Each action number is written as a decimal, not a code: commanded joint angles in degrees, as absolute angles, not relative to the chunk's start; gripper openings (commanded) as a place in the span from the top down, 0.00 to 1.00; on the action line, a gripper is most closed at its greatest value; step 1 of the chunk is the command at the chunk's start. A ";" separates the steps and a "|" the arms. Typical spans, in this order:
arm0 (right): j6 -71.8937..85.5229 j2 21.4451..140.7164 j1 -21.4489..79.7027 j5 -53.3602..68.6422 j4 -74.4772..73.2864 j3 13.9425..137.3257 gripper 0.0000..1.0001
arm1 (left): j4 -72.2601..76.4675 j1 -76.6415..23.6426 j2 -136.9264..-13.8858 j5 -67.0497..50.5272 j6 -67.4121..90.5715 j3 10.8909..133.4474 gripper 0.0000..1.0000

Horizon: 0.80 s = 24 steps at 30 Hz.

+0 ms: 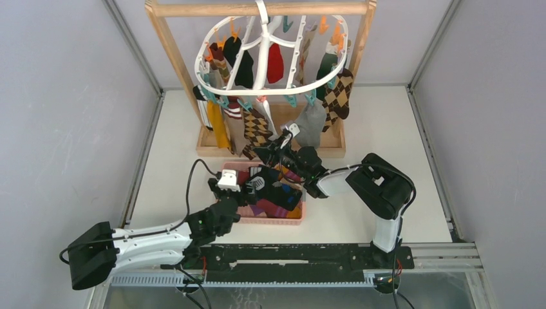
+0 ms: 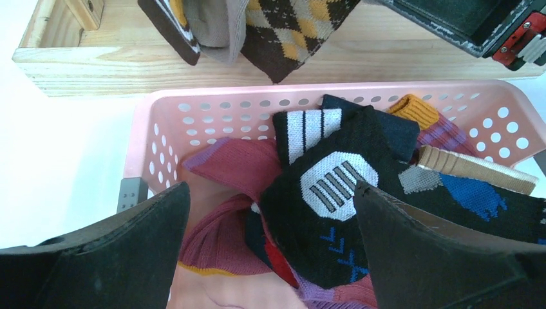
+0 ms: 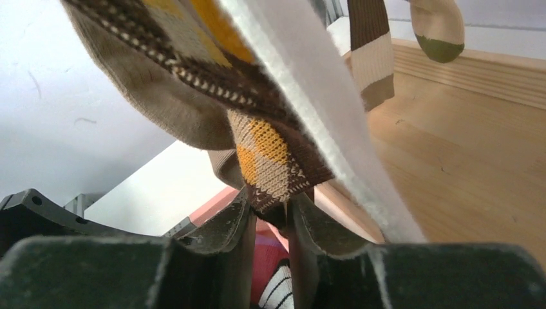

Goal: Remove the socks clipped to the hanger
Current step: Remove the sock from the hanger.

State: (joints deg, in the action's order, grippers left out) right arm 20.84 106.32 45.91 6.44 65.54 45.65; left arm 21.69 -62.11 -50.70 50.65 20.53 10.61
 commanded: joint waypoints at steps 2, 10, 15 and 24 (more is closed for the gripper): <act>23.76 106.36 44.58 9.37 70.93 47.64 0.77 | 22.09 -61.79 -49.41 50.61 20.24 11.27 0.00; 24.74 103.54 44.56 10.94 69.59 45.54 0.92 | 21.82 -61.79 -49.09 51.00 20.19 11.33 0.00; 25.29 99.26 44.94 11.92 66.38 42.79 0.95 | 21.72 -61.79 -48.65 51.30 20.05 11.27 0.00; 24.07 91.91 46.22 13.54 60.07 39.38 0.96 | 21.82 -61.79 -48.21 50.97 19.95 11.47 0.00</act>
